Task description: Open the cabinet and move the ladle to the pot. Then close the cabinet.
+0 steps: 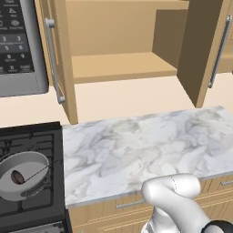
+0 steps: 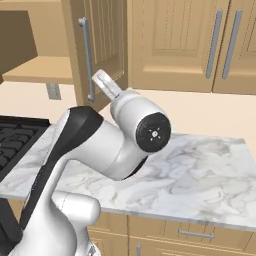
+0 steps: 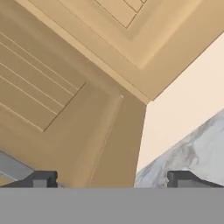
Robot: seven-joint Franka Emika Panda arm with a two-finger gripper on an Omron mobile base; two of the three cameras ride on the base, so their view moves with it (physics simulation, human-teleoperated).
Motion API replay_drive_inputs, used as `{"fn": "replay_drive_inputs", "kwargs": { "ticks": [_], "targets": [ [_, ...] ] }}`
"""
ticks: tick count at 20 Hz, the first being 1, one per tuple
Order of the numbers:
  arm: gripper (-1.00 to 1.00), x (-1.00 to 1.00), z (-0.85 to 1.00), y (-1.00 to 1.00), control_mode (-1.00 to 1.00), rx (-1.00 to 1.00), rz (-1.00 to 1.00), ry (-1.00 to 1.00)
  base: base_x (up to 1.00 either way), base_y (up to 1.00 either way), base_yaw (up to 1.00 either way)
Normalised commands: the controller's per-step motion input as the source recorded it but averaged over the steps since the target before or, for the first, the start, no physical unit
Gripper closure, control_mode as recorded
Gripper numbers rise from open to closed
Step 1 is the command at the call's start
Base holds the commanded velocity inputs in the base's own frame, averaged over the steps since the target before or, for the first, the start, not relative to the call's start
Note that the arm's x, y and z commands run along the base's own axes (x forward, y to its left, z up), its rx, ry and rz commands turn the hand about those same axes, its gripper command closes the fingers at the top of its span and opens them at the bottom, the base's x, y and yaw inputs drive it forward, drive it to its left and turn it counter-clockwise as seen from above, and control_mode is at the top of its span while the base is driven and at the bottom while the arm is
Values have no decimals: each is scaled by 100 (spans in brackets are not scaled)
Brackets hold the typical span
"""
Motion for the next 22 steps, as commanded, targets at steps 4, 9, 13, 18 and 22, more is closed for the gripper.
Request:
{"fn": "replay_drive_inputs", "kwargs": {
  "ticks": [4,9,13,18,22],
  "targets": [
    [-100,53,13,8,-100,21,3,0,0,0,0],
    [-100,36,11,34,-100,16,3,0,0,0,0],
    [-100,21,9,51,-100,12,2,0,0,0,0],
    [-100,25,4,53,-100,10,1,0,0,0,0],
    [-100,48,0,48,-100,9,0,0,0,0,0]
  ]
}}
